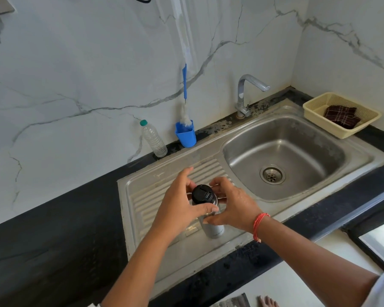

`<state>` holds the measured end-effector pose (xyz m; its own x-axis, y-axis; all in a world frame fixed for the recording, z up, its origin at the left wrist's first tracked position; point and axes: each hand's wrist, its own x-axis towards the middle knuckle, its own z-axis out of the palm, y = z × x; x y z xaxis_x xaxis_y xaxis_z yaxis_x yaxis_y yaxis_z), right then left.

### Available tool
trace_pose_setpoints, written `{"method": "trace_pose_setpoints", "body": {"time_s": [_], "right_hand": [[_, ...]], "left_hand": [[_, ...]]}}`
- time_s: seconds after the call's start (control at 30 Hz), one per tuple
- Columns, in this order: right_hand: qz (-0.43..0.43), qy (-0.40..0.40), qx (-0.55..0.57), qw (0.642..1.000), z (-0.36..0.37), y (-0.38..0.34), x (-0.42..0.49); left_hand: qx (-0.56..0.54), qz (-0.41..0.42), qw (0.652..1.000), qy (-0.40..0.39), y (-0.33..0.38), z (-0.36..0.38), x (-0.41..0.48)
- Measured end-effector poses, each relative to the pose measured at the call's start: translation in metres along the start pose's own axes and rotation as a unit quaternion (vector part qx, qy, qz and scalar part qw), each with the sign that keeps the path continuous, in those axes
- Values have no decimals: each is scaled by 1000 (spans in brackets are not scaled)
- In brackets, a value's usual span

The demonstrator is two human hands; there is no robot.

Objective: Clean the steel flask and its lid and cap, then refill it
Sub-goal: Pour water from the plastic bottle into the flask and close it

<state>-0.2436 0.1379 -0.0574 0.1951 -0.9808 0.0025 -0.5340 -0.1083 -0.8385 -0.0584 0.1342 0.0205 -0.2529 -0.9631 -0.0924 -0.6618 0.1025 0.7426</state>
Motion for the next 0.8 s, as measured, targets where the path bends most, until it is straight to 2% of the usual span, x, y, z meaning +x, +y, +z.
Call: {"method": "trace_pose_setpoints", "body": {"time_s": [0.07, 0.23, 0.3, 0.37, 0.5, 0.57, 0.63, 0.73, 0.8], "right_hand": [[2, 0, 4, 1000, 0, 1, 1], [-1, -2, 1, 1000, 0, 0, 0], [1, -3, 1, 1000, 1, 0, 0], [2, -2, 3, 1000, 1, 0, 0], [3, 1, 3, 1000, 2, 1, 1], [4, 2, 5, 1000, 2, 2, 1], [5, -1, 5, 1000, 3, 2, 1], [-1, -1, -6, 1000, 2, 1, 0], [-6, 3, -13, 1000, 0, 0, -1]], "left_hand": [[-5, 14, 1000, -1, -5, 0, 0], [-23, 41, 986, -160, -12, -20, 8], [-17, 43, 982, -182, -11, -22, 10], [-20, 32, 986, -165, -10, -17, 9], [-20, 6, 1000, -16, -8, 2, 1], [-5, 27, 999, 21, -12, 4, 0], [-4, 47, 999, -15, -15, -2, 1], [-8, 44, 991, -127, -16, -14, 7], [3, 43, 985, -167, -14, -18, 11]]}}
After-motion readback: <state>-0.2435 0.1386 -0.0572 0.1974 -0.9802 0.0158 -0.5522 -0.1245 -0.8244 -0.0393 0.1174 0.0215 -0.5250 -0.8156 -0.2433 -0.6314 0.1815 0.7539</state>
